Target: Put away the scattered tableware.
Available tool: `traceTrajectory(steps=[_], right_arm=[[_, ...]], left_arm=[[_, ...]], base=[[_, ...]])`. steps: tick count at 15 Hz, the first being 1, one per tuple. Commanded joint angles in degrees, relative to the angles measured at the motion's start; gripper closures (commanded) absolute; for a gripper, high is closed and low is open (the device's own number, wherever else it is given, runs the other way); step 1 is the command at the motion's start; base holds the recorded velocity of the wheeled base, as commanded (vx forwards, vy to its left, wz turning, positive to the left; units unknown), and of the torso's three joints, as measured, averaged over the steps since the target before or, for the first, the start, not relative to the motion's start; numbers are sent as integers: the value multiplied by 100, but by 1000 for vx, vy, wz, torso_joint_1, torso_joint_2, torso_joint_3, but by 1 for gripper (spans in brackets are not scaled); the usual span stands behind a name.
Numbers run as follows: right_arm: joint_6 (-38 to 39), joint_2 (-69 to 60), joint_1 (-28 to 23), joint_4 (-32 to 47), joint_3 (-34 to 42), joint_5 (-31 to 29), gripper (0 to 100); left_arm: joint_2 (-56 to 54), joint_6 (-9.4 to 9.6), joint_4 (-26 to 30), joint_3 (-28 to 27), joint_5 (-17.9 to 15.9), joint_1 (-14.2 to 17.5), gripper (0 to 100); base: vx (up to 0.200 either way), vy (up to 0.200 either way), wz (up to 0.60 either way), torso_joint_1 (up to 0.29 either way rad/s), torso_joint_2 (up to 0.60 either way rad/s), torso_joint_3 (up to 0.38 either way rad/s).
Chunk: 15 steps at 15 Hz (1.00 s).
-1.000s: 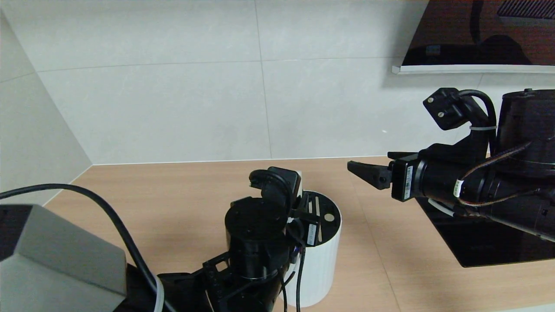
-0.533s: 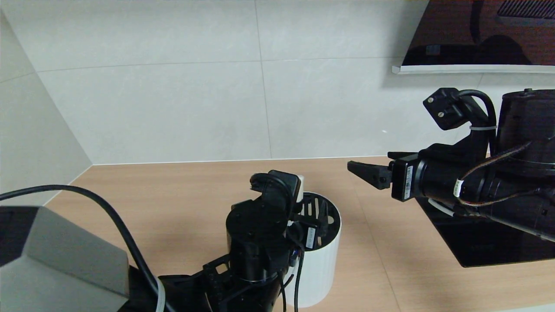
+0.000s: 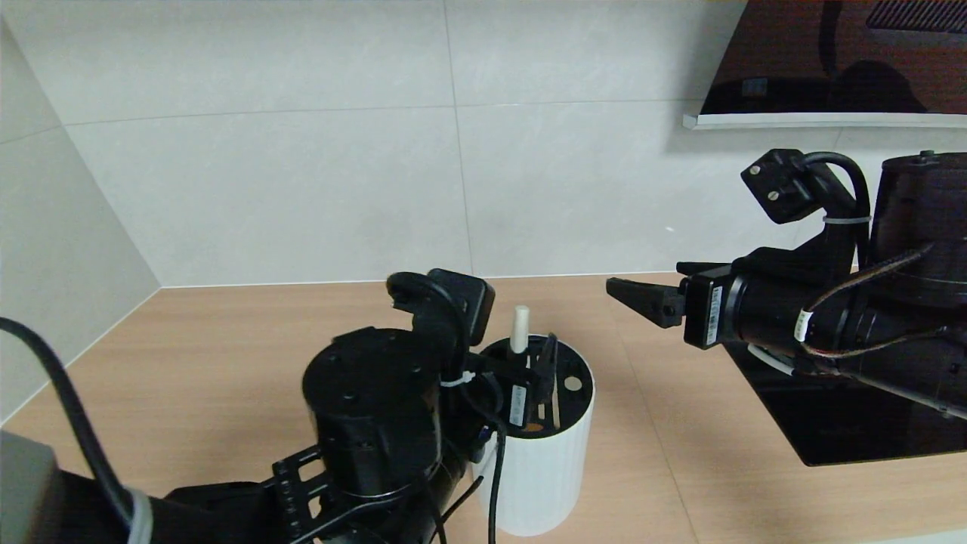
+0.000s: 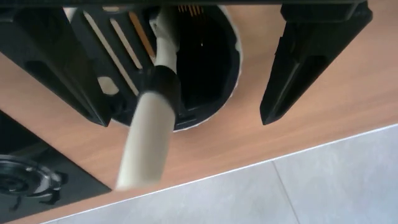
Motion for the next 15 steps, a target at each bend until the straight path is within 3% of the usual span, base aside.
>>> traceTrajectory(steps=[1, 4, 5, 7, 9, 10, 11, 12, 13, 14, 15], right_arm=[[4, -202, 2, -6, 2, 2, 0], [12, -439, -24, 3, 11, -59, 0], [4, -729, -209, 3, 134, -94, 0], [-5, -1151, -464, -6, 301, -112, 0], [4, -1784, -692, -6, 644, -68, 0], [-5, -2188, -859, -6, 881, -42, 0], [-5, -2469, -947, -6, 1057, -42, 0], [-5, -2830, -1061, 3, 1233, -42, 0], [-5, -2830, -1061, 3, 1233, -42, 0], [-14, -3533, -1589, 38, 1497, -68, 0], [-23, -3779, -1835, 153, 1541, -68, 0]], left_arm=[[-735, -6, 66, -7, -43, 3, 0], [-1438, -6, 409, 20, -333, 100, 0], [-2088, -6, 760, 28, -703, 390, 0], [-2800, -41, 997, 37, -1089, 715, 0], [-3301, -67, 1050, 46, -1107, 1058, 0], [-3547, -208, 1059, 151, -1098, 1216, 0], [-3749, -234, 1120, 257, -1080, 1313, 0], [-4101, -234, 1446, 380, -1054, 1629, 0], [-4101, -234, 1446, 380, -1054, 1629, 0], [-5164, -226, 2764, 459, -1080, 2411, 0], [-5604, -226, 3309, 433, -1107, 2508, 0]], base=[[0, 0, 0, 0, 0, 0], [0, 0, 0, 0, 0, 0], [0, 0, 0, 0, 0, 0], [0, 0, 0, 0, 0, 0], [0, 0, 0, 0, 0, 0], [0, 0, 0, 0, 0, 0], [0, 0, 0, 0, 0, 0], [0, 0, 0, 0, 0, 0], [0, 0, 0, 0, 0, 0], [0, 0, 0, 0, 0, 0], [0, 0, 0, 0, 0, 0]])
